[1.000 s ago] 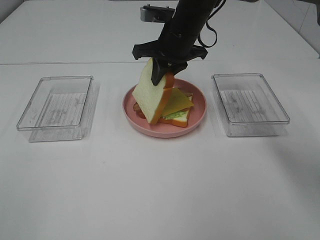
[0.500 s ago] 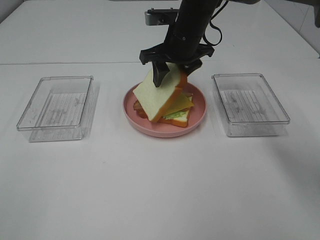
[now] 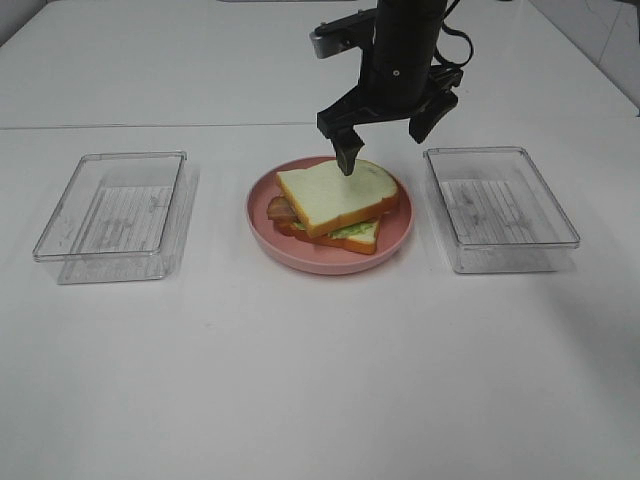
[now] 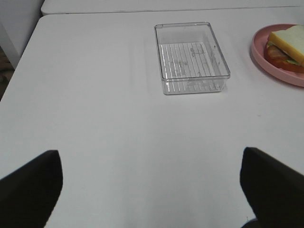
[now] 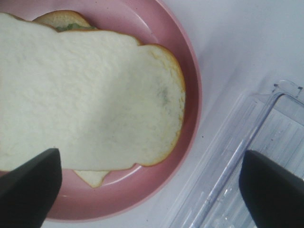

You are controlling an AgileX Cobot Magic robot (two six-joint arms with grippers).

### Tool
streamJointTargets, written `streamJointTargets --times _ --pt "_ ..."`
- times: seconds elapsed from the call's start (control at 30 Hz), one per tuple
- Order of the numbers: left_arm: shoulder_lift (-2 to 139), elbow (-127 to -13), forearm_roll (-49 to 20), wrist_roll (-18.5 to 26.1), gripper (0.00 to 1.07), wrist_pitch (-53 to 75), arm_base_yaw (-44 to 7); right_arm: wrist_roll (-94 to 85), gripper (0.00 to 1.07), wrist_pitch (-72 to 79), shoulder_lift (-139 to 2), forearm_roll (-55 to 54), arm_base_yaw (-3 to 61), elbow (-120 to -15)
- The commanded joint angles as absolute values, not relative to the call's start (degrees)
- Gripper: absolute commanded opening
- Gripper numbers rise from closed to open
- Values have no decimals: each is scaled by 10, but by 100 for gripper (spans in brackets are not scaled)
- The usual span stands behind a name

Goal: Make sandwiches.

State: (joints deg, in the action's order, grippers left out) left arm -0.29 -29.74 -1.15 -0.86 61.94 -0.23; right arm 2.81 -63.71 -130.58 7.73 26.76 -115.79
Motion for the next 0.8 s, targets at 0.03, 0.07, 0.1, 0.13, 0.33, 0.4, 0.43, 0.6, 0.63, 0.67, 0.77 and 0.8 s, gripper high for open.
streamJointTargets --times 0.03,0.07,0.1,0.13,0.33,0.4,0.43,0.6,0.63,0.67,0.77,0.8 --pt "-11 -296 -14 -11 94 615 -1 25 99 -655 -1283 83 266 -1156" --pt "-11 -296 -14 -11 94 615 -1 17 99 -668 -1268 83 266 -1156" --pt "-11 -296 -14 -11 94 615 -1 10 99 -677 -1259 83 266 -1156" --pt "-11 -296 -14 -11 94 615 -1 10 99 -677 -1259 83 266 -1156" --pt "-11 -296 -14 -11 94 615 -1 0 99 -752 -1202 84 266 -1156" --pt "-11 -296 -14 -11 94 615 -1 0 99 -763 -1195 85 266 -1156" --pt "-11 -296 -14 -11 94 615 -1 0 99 -763 -1179 83 266 -1151" --pt "-11 -296 -14 -11 94 615 -1 0 99 -763 -1122 76 266 -1116" --pt "-11 -296 -14 -11 94 615 -1 0 99 -763 -1107 76 266 -1102" --pt "-11 -296 -14 -11 94 615 -1 0 99 -763 -1107 76 266 -1102" --pt "-11 -296 -14 -11 94 615 -1 0 99 -763 -1058 76 266 -1051" --pt "-11 -296 -14 -11 94 615 -1 0 99 -763 -1018 76 266 -1004"
